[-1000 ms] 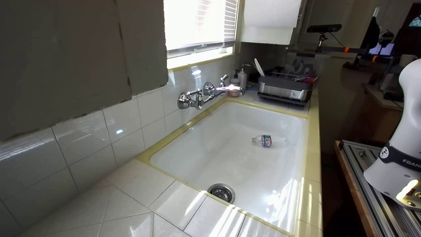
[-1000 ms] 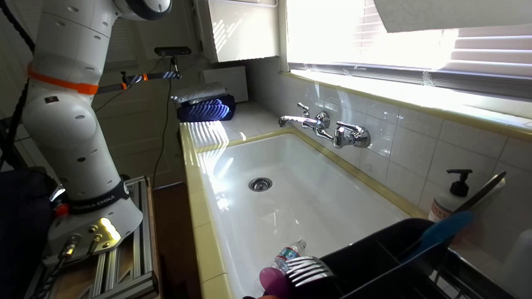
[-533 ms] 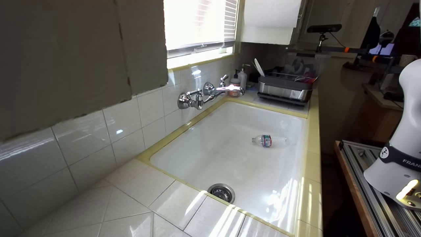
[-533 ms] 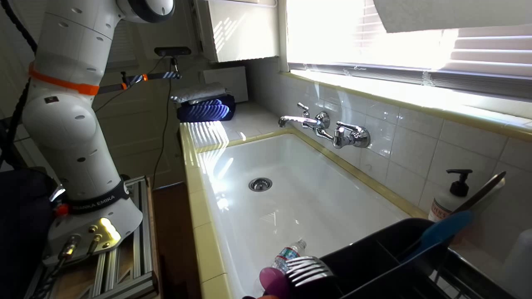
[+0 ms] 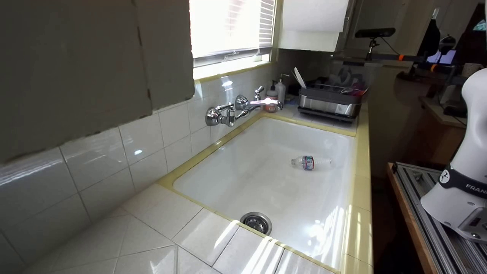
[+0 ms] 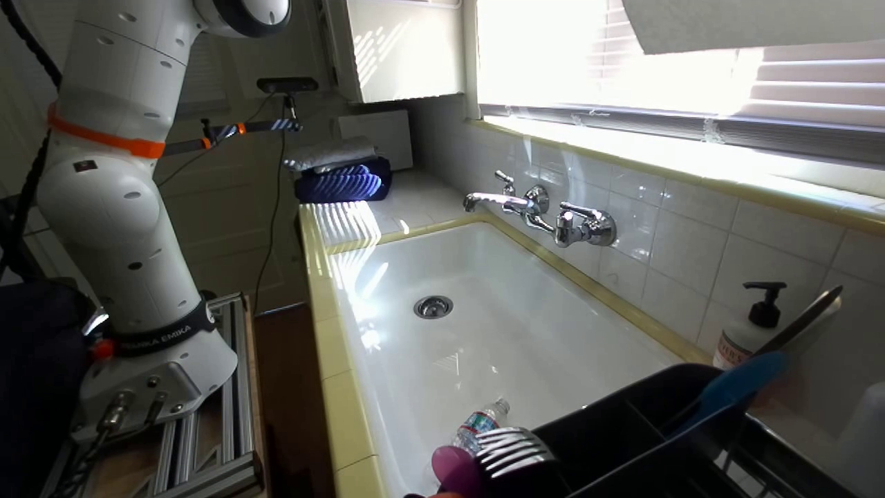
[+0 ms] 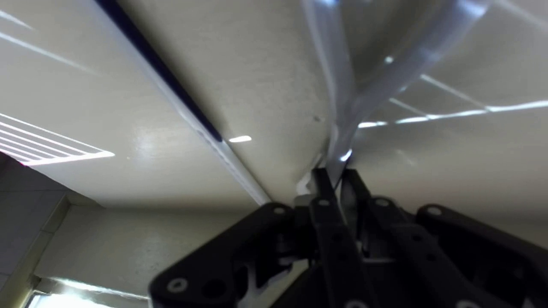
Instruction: Remove the hanger from the side of the upper cabinet and put it on the left side of the counter.
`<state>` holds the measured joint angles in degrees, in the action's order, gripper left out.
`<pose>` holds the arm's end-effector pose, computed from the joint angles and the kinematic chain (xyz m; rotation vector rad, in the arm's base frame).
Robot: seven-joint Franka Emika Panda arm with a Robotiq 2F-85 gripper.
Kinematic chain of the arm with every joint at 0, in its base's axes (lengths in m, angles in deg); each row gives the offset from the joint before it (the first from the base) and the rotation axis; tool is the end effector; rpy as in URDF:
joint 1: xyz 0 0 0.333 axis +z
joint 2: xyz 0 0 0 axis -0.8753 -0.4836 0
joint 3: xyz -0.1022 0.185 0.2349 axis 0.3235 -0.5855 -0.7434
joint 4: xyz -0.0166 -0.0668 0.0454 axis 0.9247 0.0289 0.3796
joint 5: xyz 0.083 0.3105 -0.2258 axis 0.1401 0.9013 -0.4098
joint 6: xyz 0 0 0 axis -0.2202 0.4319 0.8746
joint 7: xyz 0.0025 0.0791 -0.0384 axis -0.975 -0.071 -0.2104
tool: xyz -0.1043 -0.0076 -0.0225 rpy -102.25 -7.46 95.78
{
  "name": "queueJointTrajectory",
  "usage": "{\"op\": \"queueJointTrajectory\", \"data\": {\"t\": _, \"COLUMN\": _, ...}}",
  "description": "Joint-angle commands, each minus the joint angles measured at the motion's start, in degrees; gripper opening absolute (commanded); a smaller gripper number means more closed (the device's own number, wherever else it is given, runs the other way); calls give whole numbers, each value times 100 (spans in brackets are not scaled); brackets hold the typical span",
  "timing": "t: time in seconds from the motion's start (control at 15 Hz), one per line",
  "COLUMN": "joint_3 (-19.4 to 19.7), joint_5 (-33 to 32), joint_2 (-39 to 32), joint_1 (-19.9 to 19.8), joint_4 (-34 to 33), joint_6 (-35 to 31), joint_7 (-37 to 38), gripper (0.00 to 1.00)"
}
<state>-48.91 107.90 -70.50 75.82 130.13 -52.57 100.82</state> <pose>0.6565 0.2898 0.7502 -1.8163 0.8863 -0.2974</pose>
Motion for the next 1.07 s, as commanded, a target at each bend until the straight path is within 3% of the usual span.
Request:
{"op": "queueJointTrajectory", "data": {"t": 0.0, "joint_3": 93, "joint_5": -60, "joint_2": -33, "joint_1": 45, "joint_4": -214, "joint_6": -121, "joint_7": 331, "gripper": 3}}
{"op": "queueJointTrajectory", "data": {"t": 0.4, "joint_3": 175, "joint_5": -146, "joint_2": -22, "joint_1": 60, "joint_4": -370, "joint_6": -180, "joint_7": 408, "gripper": 3}}
{"op": "queueJointTrajectory", "data": {"t": 1.0, "joint_3": 176, "joint_5": -355, "joint_2": 190, "joint_1": 16, "joint_4": -115, "joint_6": -44, "joint_7": -109, "gripper": 3}}
